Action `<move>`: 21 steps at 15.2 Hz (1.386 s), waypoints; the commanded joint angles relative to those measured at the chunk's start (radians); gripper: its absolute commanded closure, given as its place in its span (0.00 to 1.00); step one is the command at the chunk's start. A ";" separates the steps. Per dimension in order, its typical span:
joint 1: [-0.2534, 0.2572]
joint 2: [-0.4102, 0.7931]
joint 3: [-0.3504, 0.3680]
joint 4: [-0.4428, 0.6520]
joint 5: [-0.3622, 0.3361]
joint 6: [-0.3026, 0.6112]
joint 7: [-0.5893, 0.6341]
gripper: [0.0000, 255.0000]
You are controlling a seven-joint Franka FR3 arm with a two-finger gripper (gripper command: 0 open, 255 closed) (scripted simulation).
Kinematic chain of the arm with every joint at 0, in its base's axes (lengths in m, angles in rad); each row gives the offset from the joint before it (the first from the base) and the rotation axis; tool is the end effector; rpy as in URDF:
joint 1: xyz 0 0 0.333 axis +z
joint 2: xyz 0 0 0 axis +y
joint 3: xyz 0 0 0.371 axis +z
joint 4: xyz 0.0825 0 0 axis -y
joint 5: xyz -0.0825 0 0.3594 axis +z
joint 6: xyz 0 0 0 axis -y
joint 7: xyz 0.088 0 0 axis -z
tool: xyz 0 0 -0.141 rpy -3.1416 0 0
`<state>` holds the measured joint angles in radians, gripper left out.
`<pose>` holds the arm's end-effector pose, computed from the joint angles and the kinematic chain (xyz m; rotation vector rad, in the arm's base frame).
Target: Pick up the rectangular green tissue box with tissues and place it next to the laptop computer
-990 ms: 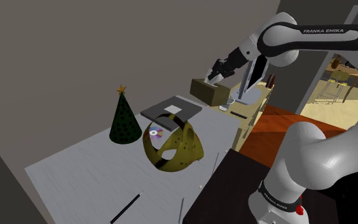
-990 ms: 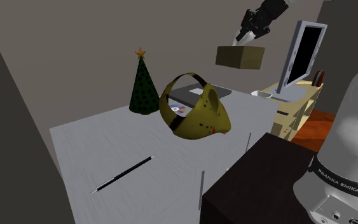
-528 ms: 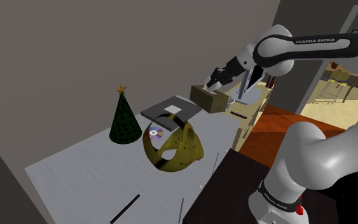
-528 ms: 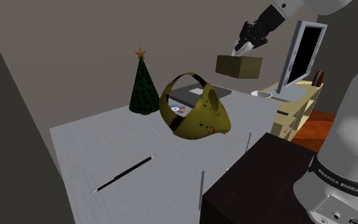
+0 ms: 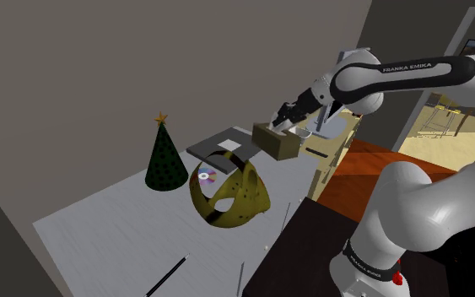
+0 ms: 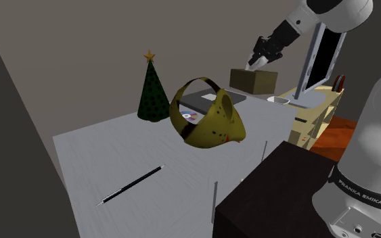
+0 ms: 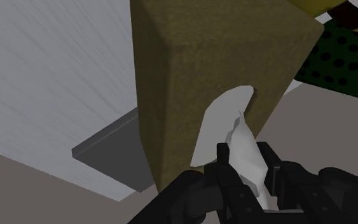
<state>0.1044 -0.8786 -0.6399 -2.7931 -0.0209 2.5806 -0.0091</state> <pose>0.2665 -0.1756 0.4817 -2.5962 0.5999 -0.8595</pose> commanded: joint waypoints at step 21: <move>0.170 0.166 -0.274 -0.155 0.027 0.361 -0.179 1.00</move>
<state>0.2580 -0.7229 -0.8940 -2.9456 0.0024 2.9228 -0.1774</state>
